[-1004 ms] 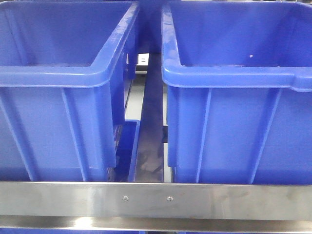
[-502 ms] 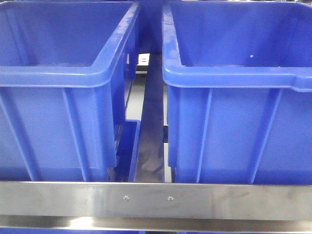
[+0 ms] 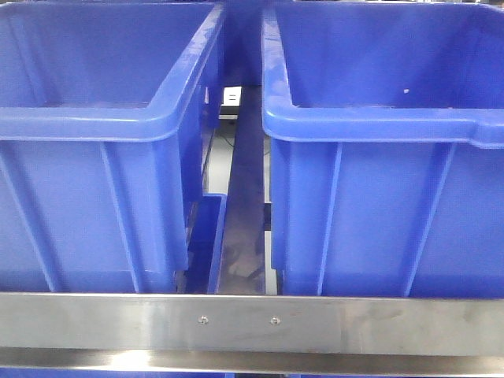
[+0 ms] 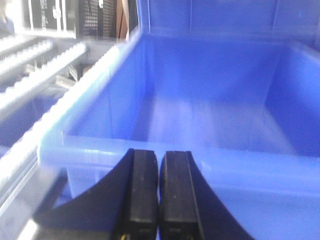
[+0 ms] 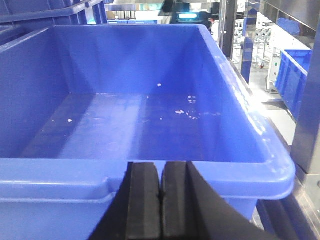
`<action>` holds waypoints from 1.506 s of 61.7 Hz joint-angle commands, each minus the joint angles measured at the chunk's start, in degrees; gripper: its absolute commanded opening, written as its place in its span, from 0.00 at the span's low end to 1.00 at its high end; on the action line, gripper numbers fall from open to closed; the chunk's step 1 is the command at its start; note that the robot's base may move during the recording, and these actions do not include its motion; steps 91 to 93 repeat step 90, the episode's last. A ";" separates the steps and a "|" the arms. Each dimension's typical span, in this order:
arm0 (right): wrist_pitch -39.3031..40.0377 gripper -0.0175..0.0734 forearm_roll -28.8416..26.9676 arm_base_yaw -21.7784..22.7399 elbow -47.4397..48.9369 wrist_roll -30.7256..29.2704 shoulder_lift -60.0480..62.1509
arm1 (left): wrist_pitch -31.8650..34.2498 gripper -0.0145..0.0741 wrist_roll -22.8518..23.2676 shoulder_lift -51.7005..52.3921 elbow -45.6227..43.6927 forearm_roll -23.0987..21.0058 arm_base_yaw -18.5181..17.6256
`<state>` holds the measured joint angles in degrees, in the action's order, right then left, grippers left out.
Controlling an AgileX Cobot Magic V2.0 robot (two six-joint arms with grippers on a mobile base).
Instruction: Sort and place red and blue blocks on shelf
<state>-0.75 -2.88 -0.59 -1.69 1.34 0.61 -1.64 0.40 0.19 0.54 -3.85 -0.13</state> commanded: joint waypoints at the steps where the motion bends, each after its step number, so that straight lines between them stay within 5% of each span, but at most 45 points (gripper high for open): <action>1: 4.78 0.22 -0.02 -0.05 1.25 -0.28 1.15 | 4.02 0.30 0.40 1.10 1.33 -0.35 -0.02; 93: 4.71 0.22 -0.02 -0.05 1.25 -0.28 1.15 | 4.12 0.30 0.40 1.10 1.33 -1.38 0.10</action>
